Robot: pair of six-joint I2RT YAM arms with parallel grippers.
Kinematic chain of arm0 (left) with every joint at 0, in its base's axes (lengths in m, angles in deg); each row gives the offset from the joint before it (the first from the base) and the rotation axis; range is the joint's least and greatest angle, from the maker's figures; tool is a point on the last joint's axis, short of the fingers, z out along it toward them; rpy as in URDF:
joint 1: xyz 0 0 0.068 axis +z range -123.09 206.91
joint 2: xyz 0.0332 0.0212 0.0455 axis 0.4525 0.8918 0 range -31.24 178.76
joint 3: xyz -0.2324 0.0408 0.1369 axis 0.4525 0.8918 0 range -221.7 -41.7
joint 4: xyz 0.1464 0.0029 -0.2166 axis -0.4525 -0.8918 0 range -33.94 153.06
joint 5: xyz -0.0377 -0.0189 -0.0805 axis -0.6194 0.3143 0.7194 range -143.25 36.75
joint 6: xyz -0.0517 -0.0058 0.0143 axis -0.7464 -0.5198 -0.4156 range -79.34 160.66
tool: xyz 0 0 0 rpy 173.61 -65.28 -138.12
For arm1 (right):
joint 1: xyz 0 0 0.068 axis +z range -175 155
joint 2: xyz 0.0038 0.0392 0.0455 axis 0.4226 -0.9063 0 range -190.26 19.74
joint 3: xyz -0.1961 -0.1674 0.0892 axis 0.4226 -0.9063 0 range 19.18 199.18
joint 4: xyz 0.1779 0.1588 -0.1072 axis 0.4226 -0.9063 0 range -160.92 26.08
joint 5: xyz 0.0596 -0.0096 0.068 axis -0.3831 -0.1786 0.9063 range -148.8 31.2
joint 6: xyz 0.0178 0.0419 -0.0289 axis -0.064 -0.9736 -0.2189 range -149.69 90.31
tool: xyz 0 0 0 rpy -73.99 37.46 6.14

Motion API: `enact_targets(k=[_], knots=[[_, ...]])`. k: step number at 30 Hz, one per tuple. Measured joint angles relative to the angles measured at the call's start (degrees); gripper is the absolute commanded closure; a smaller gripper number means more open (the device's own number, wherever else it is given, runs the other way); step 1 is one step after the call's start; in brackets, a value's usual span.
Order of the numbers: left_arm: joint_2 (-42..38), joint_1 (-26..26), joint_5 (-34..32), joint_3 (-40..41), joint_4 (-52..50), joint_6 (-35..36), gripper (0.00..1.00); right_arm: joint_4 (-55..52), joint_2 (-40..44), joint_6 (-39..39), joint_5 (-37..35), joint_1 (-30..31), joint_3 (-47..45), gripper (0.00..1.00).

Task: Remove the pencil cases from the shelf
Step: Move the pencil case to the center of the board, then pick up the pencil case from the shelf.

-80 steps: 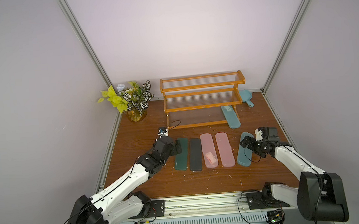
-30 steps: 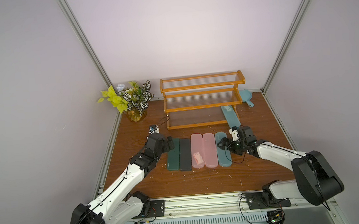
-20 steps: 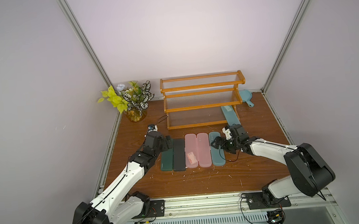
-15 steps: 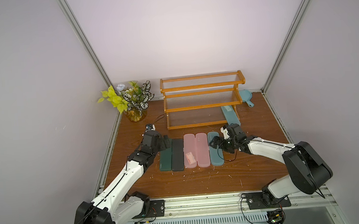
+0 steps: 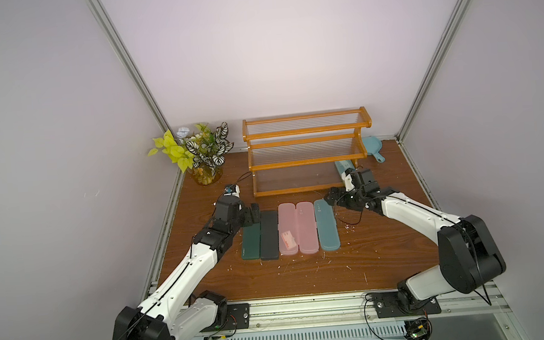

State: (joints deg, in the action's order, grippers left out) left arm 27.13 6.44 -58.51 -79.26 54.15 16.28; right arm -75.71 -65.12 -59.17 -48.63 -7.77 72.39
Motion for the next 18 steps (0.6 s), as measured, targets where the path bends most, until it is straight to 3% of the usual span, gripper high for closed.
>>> enact_targets(k=[8,18], knots=[[-6.9,0.0,-0.8,3.3,0.2,-3.2,0.01,0.0,-2.8,11.3,-0.1,-11.1,2.0,0.01],[-4.6,0.0,-0.8,4.5,0.1,-4.2,0.01,0.3,-7.3,20.8,0.9,-12.5,2.1,0.01]])
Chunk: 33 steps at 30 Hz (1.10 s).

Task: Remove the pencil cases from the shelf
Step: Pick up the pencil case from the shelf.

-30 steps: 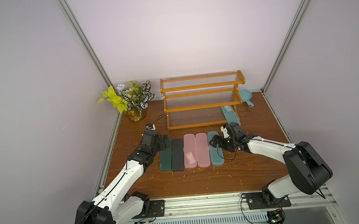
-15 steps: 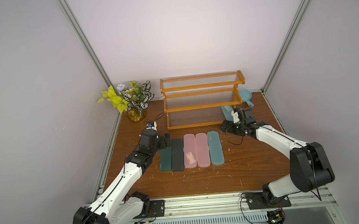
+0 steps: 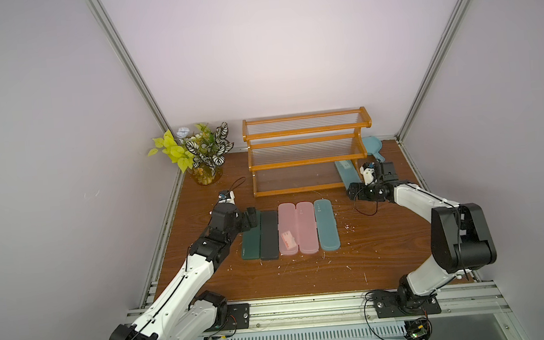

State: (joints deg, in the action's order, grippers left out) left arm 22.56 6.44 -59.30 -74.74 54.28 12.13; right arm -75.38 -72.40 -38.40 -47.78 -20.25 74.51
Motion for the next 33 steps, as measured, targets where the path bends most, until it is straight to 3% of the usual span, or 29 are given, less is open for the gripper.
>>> enact_targets(k=[11,18,33], knots=[[-1.9,0.0,0.0,0.0,-0.2,0.0,0.01,5.9,-0.3,4.8,-0.7,0.0,-0.6,0.01],[-4.2,0.0,-0.5,0.7,-0.9,0.0,0.01,13.3,-0.2,5.6,-1.2,0.0,-5.2,0.03],[-5.2,0.0,-0.7,1.6,-1.7,-0.5,0.01,18.0,-3.7,5.9,-3.6,0.0,-5.4,0.06]])
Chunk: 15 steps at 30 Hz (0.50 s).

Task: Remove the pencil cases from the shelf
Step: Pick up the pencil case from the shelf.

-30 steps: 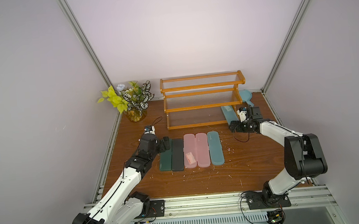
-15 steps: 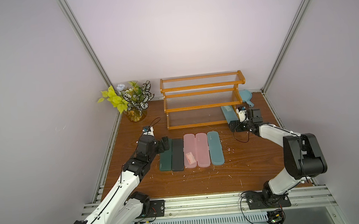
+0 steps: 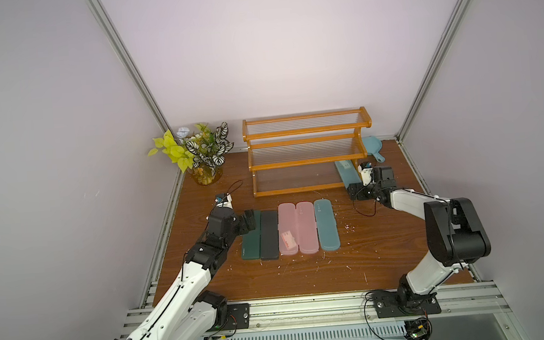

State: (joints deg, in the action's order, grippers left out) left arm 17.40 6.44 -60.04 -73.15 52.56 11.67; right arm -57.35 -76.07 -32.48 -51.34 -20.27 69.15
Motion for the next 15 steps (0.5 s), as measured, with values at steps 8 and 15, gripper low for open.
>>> enact_targets(k=[8,15], knots=[[0.2,0.0,0.0,0.0,0.0,-0.2,0.01,0.6,-2.6,0.0,-1.3,0.6,0.1,0.08],[0.2,0.0,-0.2,0.0,0.0,-0.4,0.01,1.0,-3.9,0.0,-3.0,2.1,1.3,0.09]])
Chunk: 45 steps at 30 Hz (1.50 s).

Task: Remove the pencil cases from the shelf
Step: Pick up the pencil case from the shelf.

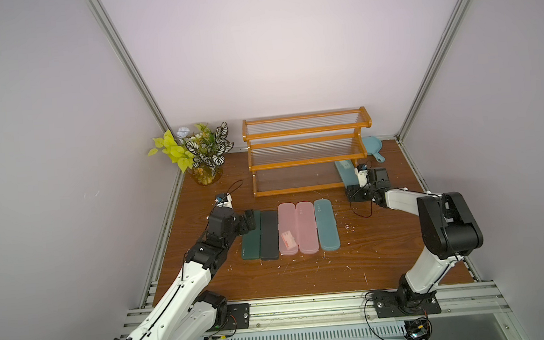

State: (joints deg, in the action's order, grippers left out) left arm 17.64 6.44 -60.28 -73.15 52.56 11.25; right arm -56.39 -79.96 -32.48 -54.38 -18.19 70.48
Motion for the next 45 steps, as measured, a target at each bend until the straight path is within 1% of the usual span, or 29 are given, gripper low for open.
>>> enact_targets(k=[7,13,18,20,24,30,38,45], knots=[[0.0,0.0,-0.4,0.0,0.0,-0.2,0.01,0.0,-1.7,0.1,-1.7,1.0,2.1,0.12],[0.0,0.0,-0.8,0.0,0.0,-0.4,0.01,-0.7,-2.8,0.5,-3.0,1.9,3.6,0.18],[0.0,0.0,-0.8,0.0,0.0,-0.4,0.01,-1.8,-3.0,0.5,-3.6,2.4,4.4,0.2],[-0.1,0.0,-0.8,0.0,0.0,-0.4,0.01,-1.9,-3.0,0.5,-4.0,2.6,4.4,0.24],[-0.4,0.0,-0.9,0.0,0.0,-0.4,0.01,-1.9,-3.0,0.4,-4.2,2.8,4.4,0.27],[-0.4,0.0,-1.0,0.0,-0.1,-0.4,0.01,-1.7,-2.6,0.0,-4.5,3.2,3.9,0.29],[-0.5,0.0,-1.0,0.2,0.0,-0.4,0.01,-2.0,4.8,-1.6,-5.9,6.1,-3.7,0.3],[-0.9,0.0,-0.8,0.7,0.0,-0.6,0.01,-3.3,13.9,-4.5,-8.5,9.3,-10.9,0.3]])
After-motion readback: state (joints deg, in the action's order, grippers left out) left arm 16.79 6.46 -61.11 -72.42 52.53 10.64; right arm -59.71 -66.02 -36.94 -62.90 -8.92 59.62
